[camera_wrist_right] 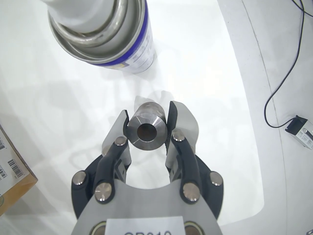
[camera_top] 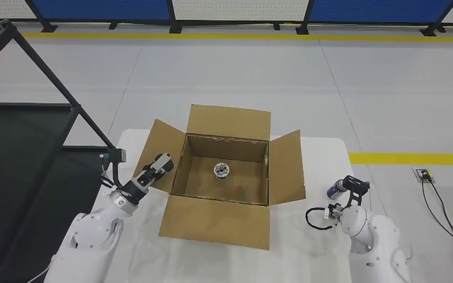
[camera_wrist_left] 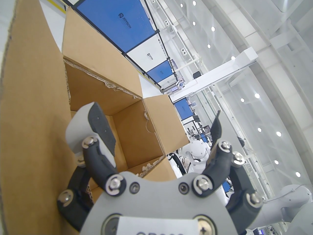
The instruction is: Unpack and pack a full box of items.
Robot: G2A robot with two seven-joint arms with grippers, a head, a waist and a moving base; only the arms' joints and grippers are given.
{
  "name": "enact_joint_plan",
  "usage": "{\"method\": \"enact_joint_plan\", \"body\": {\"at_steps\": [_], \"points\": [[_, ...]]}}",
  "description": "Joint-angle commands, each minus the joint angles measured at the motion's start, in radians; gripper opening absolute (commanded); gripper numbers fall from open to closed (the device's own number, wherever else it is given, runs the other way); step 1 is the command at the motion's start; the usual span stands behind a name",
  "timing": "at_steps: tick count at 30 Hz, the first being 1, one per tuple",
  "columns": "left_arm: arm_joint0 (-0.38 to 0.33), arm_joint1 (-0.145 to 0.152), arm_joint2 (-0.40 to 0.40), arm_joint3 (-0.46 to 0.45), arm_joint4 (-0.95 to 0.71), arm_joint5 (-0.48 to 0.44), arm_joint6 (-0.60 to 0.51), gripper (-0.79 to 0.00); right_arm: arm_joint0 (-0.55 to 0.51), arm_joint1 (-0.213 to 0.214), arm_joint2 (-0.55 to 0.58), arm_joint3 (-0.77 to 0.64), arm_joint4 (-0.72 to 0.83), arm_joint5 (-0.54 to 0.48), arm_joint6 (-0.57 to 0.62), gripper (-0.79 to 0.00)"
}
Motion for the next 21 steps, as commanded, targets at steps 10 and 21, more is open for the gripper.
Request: {"method": "enact_joint_plan", "body": {"at_steps": [10, 21], "points": [[0.004, 0.001, -0.003, -0.001, -0.006, -0.005, -0.002, 0.000, -0.098, -0.002, -0.053, -0.271, -0.004, 0.014, -0.042, -0.785], [0.023, 0.002, -0.014, -0.006, -0.019, -0.027, 0.005, 0.000, -0.211, -0.016, -0.220, -0.654, 0.040, 0.028, -0.246, -0.785]]}}
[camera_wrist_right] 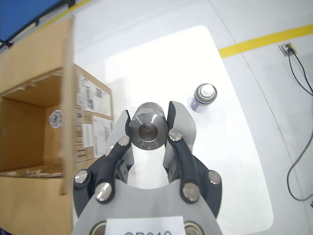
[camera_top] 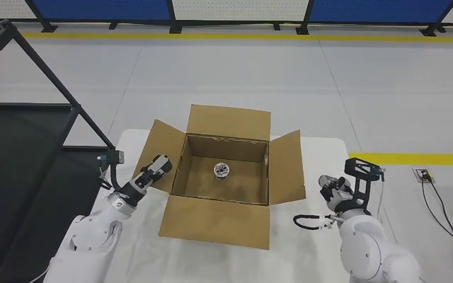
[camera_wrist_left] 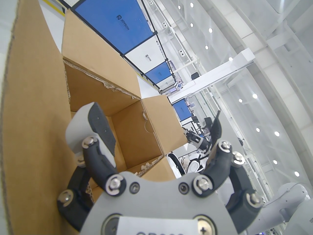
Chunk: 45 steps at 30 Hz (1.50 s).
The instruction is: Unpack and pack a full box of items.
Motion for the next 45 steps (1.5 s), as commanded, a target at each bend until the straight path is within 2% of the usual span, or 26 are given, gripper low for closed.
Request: {"method": "enact_joint_plan", "body": {"at_steps": [1, 7, 12, 17, 24, 29, 37, 45], "points": [[0.007, 0.000, -0.004, -0.002, -0.005, -0.006, 0.004, 0.000, -0.006, -0.003, -0.041, -0.039, 0.007, 0.001, -0.053, -0.785], [0.033, 0.003, -0.026, -0.007, -0.015, -0.023, 0.017, 0.000, 0.015, -0.009, -0.173, -0.072, 0.030, -0.063, -0.149, -0.785], [0.058, 0.006, -0.048, -0.011, -0.024, -0.033, 0.025, 0.000, 0.127, -0.020, -0.283, 0.016, 0.008, -0.076, -0.118, -0.785], [0.082, 0.009, -0.068, -0.016, -0.035, -0.041, 0.028, 0.000, 0.311, -0.040, -0.381, 0.198, 0.002, -0.065, -0.001, -0.785], [0.102, 0.011, -0.086, -0.017, -0.048, -0.052, 0.025, 0.000, 0.606, -0.089, -0.514, 0.588, 0.045, -0.032, 0.169, -0.785], [0.112, 0.013, -0.100, -0.010, -0.060, -0.059, 0.025, 0.000, 0.746, -0.129, -0.607, 0.828, 0.072, -0.037, 0.250, -0.785], [0.109, 0.015, -0.107, -0.002, -0.068, -0.059, 0.019, 0.000, 0.841, -0.176, -0.684, 1.035, 0.134, -0.086, 0.314, -0.785], [0.092, 0.014, -0.097, 0.006, -0.066, -0.055, 0.011, 0.000, 0.890, -0.220, -0.721, 1.203, 0.191, -0.089, 0.261, -0.785]]}}
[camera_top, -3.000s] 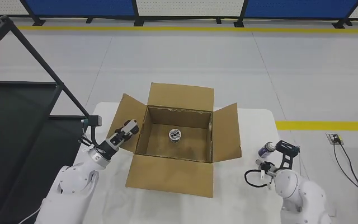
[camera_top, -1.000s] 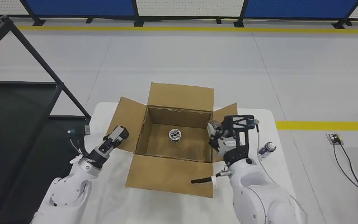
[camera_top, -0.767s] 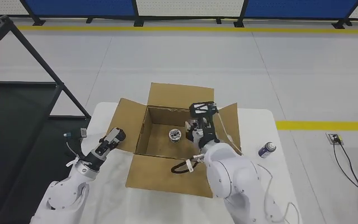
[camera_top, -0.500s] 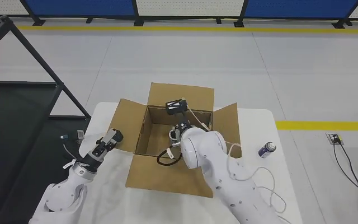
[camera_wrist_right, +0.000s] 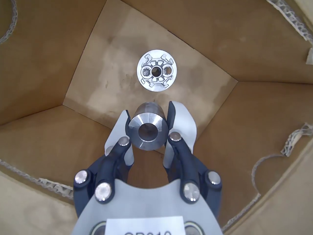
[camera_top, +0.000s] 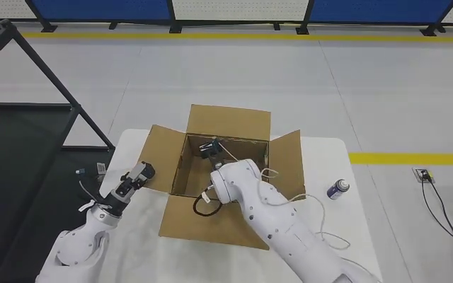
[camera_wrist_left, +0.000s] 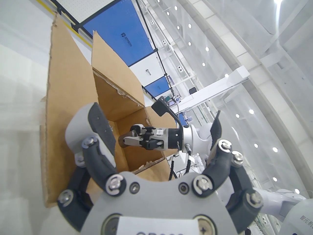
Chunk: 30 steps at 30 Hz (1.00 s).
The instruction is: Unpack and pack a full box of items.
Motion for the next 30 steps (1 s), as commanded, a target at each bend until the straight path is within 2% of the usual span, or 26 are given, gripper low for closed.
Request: {"method": "enact_joint_plan", "body": {"at_steps": [1, 16, 30], "points": [[-0.003, 0.000, 0.001, 0.003, 0.000, 0.000, 0.000, 0.000, 0.014, -0.011, -0.008, 0.043, 0.016, -0.001, -0.013, -0.785], [-0.016, 0.001, 0.000, 0.026, -0.012, -0.003, -0.003, 0.000, 0.094, -0.091, -0.033, 0.302, 0.142, -0.052, -0.158, -0.785], [-0.029, 0.000, 0.006, 0.040, -0.016, -0.005, -0.006, 0.000, 0.139, -0.132, -0.040, 0.429, 0.153, -0.055, -0.158, -0.785]]}}
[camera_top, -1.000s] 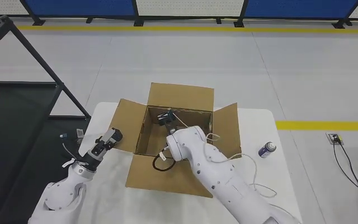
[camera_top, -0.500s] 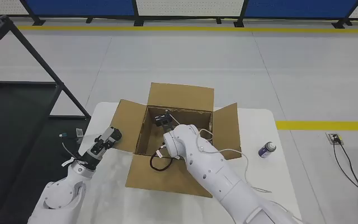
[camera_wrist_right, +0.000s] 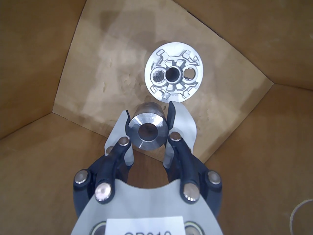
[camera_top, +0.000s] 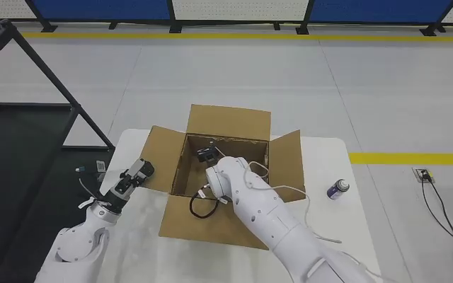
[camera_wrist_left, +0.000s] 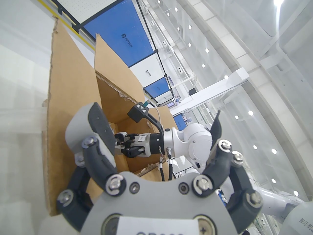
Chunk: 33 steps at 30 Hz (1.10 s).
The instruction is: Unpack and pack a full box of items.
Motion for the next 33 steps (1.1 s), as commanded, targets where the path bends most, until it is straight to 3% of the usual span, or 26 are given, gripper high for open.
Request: {"method": "enact_joint_plan", "body": {"at_steps": [1, 9, 16, 33], "points": [[0.000, 0.000, 0.000, 0.002, -0.001, -0.001, 0.001, 0.000, 0.003, -0.004, 0.000, 0.012, 0.001, -0.001, -0.003, -0.785], [0.000, 0.001, -0.001, 0.002, 0.000, -0.004, 0.001, 0.000, 0.015, -0.018, 0.007, 0.053, 0.004, -0.005, -0.017, -0.785], [0.005, 0.002, -0.005, -0.003, 0.001, -0.003, 0.001, 0.000, 0.022, -0.028, 0.014, 0.082, 0.005, -0.013, -0.024, -0.585], [0.015, 0.003, -0.006, -0.019, 0.012, 0.004, 0.003, 0.000, 0.029, -0.042, 0.033, 0.120, 0.004, -0.032, -0.041, -0.437]]}}
